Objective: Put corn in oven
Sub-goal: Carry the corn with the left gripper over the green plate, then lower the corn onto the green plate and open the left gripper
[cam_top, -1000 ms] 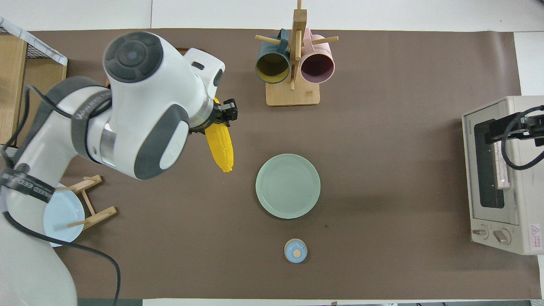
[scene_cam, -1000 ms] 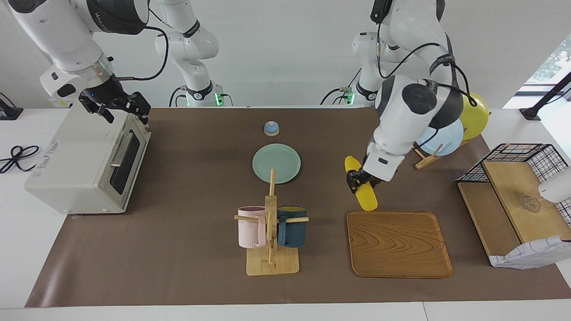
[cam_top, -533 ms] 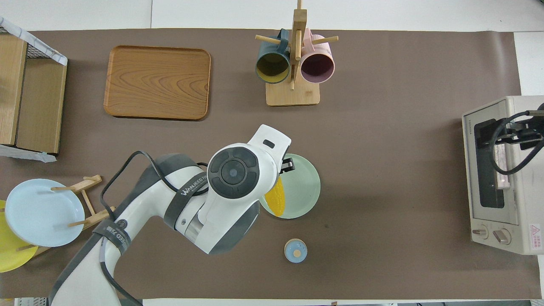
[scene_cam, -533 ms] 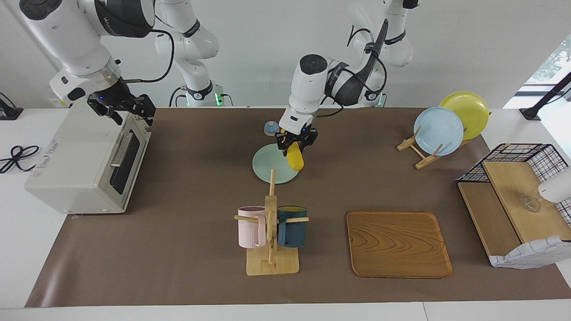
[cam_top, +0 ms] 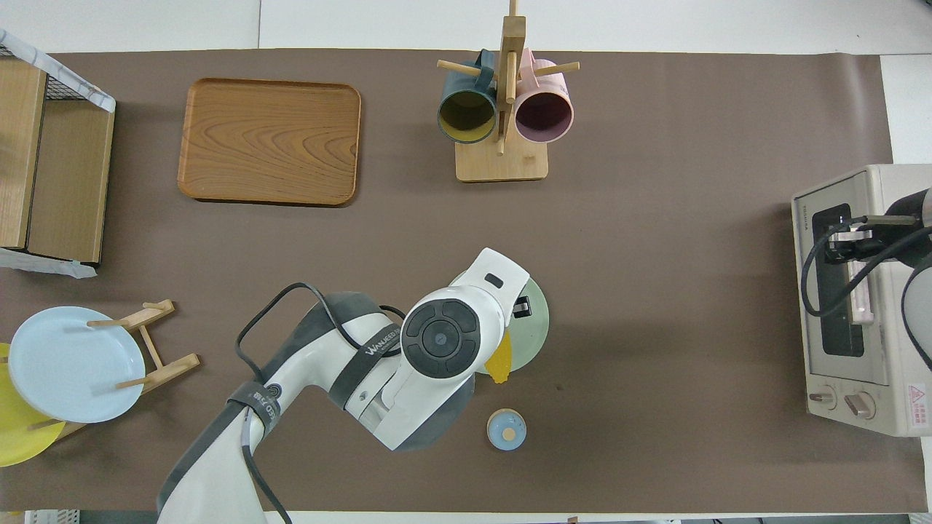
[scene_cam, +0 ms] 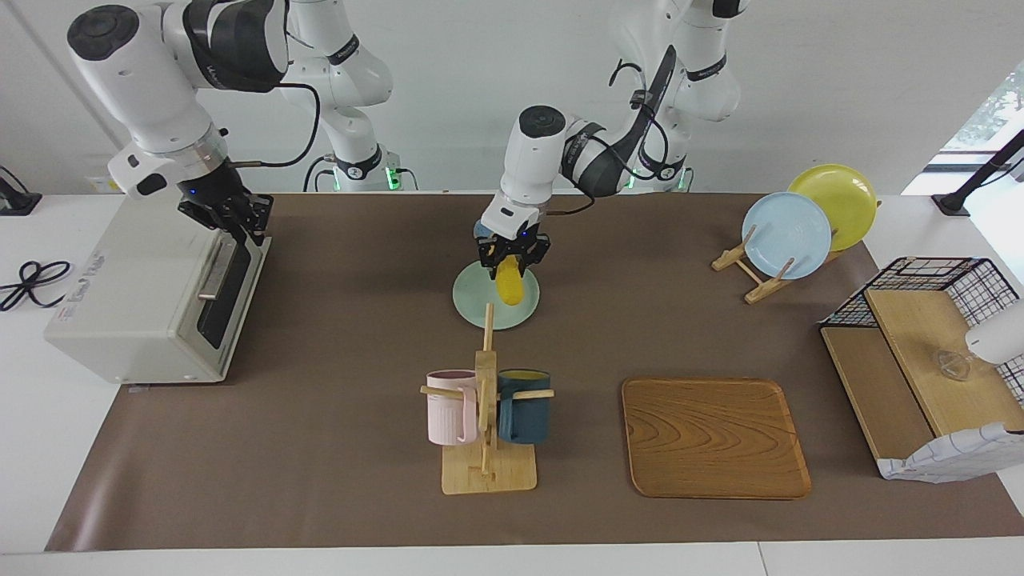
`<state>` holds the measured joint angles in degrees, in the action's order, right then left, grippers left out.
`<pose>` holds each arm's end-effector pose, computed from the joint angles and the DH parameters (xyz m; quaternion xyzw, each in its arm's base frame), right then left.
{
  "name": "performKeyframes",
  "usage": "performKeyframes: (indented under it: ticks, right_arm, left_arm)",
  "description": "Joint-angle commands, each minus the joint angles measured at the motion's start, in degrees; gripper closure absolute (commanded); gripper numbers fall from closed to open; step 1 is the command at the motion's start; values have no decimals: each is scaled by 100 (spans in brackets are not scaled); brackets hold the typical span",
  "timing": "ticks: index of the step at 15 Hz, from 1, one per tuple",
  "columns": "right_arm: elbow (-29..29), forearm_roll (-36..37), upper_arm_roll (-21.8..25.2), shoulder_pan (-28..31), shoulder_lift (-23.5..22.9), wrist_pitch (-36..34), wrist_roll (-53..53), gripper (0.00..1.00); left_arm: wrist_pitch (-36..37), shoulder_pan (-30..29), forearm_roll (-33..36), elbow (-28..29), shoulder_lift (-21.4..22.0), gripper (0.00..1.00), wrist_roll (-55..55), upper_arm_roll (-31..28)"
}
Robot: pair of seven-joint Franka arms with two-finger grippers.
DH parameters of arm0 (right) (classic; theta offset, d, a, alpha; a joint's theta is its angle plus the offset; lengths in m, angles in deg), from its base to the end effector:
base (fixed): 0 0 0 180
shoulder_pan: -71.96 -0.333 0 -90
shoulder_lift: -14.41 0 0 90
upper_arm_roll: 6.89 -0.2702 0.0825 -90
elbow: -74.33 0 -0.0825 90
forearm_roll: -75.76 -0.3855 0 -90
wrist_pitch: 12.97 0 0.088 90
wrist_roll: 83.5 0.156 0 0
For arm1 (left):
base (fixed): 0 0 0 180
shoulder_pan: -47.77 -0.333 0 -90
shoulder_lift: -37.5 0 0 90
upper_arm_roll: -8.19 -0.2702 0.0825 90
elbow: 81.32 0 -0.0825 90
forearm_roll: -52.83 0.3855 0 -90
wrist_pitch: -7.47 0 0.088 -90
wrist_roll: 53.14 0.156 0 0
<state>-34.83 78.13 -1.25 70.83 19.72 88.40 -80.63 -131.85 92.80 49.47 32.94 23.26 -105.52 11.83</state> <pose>0.5303 -0.0482 0.4377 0.9979 -0.0595 -0.0221 0.0153 0.4049 -0.4633 0.2629 0.9936 0.0542 0.0377 0.0911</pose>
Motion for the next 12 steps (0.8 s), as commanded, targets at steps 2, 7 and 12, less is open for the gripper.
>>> performKeyframes:
  ticks: [2, 7, 12]
  right_arm:
    - [-396, 289, -28, 122, 137, 269, 285, 100]
    - [-536, 685, -28, 376, 102, 418, 285, 100]
    - [-686, 870, -28, 447, 49, 621, 188, 100]
  left_arm:
    - [-430, 200, -51, 17, -290, 100, -28, -118]
    - [-421, 173, -42, 17, -299, 100, 34, -118]
    - [-368, 200, -42, 43, -281, 69, 8, -118]
